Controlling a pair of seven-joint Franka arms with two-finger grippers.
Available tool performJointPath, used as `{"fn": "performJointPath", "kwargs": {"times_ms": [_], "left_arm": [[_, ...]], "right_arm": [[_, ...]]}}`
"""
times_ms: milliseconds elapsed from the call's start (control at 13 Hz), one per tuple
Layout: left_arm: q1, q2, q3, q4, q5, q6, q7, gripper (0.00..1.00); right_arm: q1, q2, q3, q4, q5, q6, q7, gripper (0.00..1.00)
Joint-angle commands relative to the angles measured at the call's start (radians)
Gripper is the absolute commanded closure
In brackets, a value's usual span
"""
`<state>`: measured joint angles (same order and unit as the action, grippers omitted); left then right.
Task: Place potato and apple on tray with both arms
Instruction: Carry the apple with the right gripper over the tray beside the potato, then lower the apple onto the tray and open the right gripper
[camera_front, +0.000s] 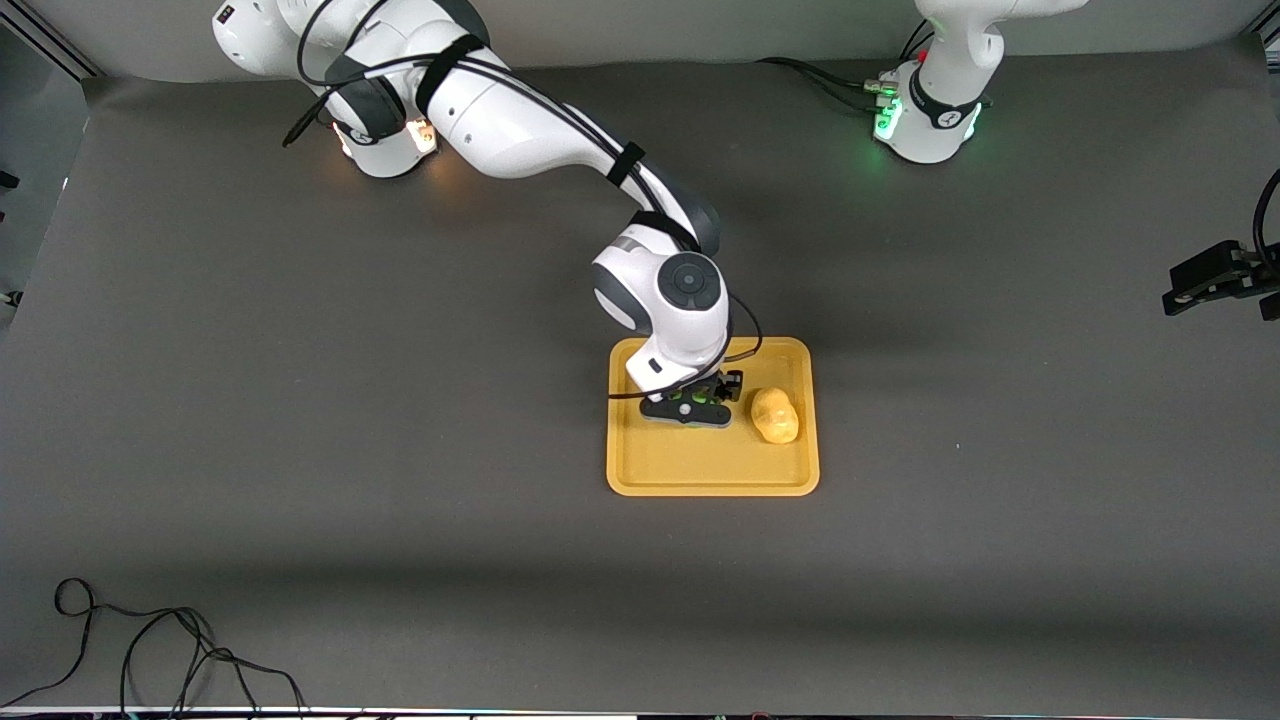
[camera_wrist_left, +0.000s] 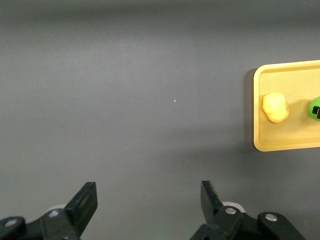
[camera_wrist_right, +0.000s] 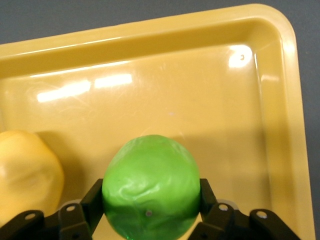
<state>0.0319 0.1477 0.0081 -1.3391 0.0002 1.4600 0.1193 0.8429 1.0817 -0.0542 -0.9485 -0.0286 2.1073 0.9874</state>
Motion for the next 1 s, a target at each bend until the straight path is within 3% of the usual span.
{"fn": "performJointPath", "kwargs": {"times_ms": [0, 308, 385, 462, 538, 923], "left_arm": [[-0.012, -0.003, 0.009, 0.006, 0.017, -0.013, -0.006, 0.07], [-0.012, -0.003, 0.009, 0.003, 0.017, -0.012, -0.001, 0.08], [-0.012, -0.003, 0.009, 0.003, 0.017, -0.012, -0.001, 0.08], [-0.014, -0.003, 0.009, 0.003, 0.017, -0.012, -0.001, 0.08], [-0.012, -0.003, 0.009, 0.003, 0.017, -0.012, -0.001, 0.08], [-0.012, -0.003, 0.01, 0.001, 0.017, -0.013, 0.002, 0.08]], "right_arm": [[0.008, 0.05, -0.009, 0.048, -0.037, 0.016, 0.005, 0.5], [0.007, 0.049, -0.009, 0.048, -0.037, 0.016, -0.001, 0.49], [0.007, 0.047, -0.009, 0.048, -0.037, 0.016, -0.001, 0.41], [0.005, 0.047, -0.007, 0.048, -0.037, 0.017, 0.0, 0.05], [0.002, 0.044, -0.009, 0.047, -0.037, 0.017, -0.001, 0.0], [-0.008, -0.063, -0.015, 0.045, -0.034, -0.107, -0.012, 0.0]]}}
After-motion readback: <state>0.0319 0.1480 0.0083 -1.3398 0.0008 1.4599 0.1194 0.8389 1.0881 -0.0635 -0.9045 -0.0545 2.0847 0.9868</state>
